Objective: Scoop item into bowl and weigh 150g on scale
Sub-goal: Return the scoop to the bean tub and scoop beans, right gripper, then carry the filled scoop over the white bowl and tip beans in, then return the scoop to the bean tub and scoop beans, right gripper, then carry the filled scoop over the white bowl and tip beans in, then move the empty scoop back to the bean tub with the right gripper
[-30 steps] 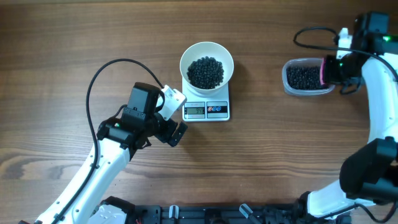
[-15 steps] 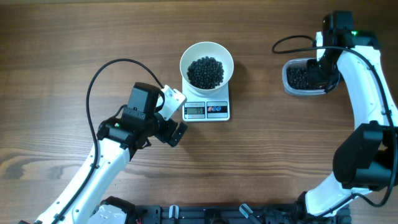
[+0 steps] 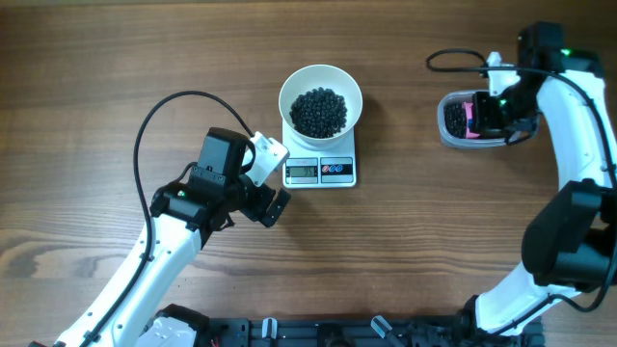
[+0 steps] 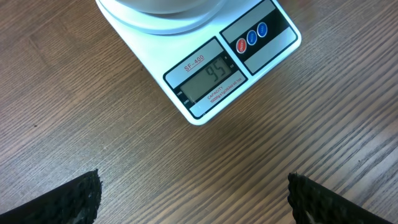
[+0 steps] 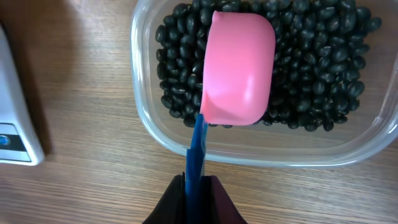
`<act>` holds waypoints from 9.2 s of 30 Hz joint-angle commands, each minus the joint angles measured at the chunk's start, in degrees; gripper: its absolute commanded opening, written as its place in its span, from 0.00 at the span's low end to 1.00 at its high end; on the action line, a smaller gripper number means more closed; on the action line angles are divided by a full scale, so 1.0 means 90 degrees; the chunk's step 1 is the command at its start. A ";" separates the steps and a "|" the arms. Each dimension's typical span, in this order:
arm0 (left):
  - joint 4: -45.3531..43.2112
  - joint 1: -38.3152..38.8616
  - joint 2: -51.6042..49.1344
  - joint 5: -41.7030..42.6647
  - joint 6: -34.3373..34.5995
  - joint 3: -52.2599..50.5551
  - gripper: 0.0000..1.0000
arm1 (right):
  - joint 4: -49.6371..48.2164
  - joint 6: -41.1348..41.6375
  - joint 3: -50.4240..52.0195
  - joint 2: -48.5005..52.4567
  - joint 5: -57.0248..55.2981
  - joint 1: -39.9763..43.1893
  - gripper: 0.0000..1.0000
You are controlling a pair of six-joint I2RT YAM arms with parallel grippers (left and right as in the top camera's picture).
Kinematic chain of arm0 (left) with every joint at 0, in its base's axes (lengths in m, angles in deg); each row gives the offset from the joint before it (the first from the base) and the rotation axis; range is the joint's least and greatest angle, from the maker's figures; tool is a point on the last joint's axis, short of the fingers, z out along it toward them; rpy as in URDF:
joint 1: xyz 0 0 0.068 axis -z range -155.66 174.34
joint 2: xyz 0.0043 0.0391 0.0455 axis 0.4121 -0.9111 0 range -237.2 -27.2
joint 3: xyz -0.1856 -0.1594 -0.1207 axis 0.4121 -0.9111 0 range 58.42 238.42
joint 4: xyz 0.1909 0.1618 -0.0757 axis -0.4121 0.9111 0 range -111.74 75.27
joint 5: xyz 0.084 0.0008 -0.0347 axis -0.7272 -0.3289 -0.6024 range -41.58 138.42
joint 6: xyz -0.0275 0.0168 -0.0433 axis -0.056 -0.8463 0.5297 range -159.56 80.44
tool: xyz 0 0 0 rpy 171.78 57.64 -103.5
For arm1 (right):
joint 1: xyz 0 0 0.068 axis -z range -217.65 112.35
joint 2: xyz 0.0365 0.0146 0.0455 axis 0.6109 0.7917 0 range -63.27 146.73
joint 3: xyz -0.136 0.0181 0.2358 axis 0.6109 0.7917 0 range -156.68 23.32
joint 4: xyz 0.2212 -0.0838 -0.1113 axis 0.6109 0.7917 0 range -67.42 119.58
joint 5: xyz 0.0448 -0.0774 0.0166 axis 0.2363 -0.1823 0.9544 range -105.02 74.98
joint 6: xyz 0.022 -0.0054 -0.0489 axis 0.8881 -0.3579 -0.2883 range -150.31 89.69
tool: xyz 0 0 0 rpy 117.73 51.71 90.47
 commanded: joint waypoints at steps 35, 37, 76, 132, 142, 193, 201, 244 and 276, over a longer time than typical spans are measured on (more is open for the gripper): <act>0.0000 -0.0034 -0.0027 -0.0010 -0.0034 -0.0029 1.00 | -0.0243 -0.0369 0.0058 0.0151 0.5416 0.0789 0.04; 0.0000 -0.0036 -0.0027 -0.0010 -0.0034 -0.0029 1.00 | -0.0617 0.0015 0.0017 0.0151 0.5525 0.0318 0.04; 0.0000 -0.0036 -0.0027 -0.0010 -0.0034 -0.0029 1.00 | -0.2327 -0.1428 -0.0580 -0.0124 -0.2577 -0.4828 0.04; 0.0000 -0.0036 -0.0027 -0.0010 -0.0034 -0.0029 1.00 | 0.0102 -0.0143 0.0221 0.0194 0.1377 0.0102 0.04; 0.0000 -0.0034 -0.0027 -0.0010 -0.0034 -0.0029 1.00 | 0.0129 -0.0665 0.0221 0.0194 0.2902 0.1290 0.04; 0.0000 -0.0036 -0.0027 -0.0010 -0.0034 -0.0029 1.00 | -0.1076 0.0391 -0.0486 0.0155 0.4051 -0.2069 0.04; 0.0000 -0.0034 -0.0027 -0.0010 -0.0034 -0.0029 1.00 | -0.1270 0.0605 -0.0665 -0.0005 0.2664 -0.2603 0.04; 0.0000 -0.0036 -0.0027 -0.0010 -0.0034 -0.0029 1.00 | -0.1285 -0.0634 -0.1328 -0.0019 0.0138 -0.3614 0.04; 0.0000 -0.0036 -0.0027 -0.0010 -0.0034 -0.0029 1.00 | -0.1411 -0.1496 -0.1326 -0.0017 -0.0491 -0.3910 0.04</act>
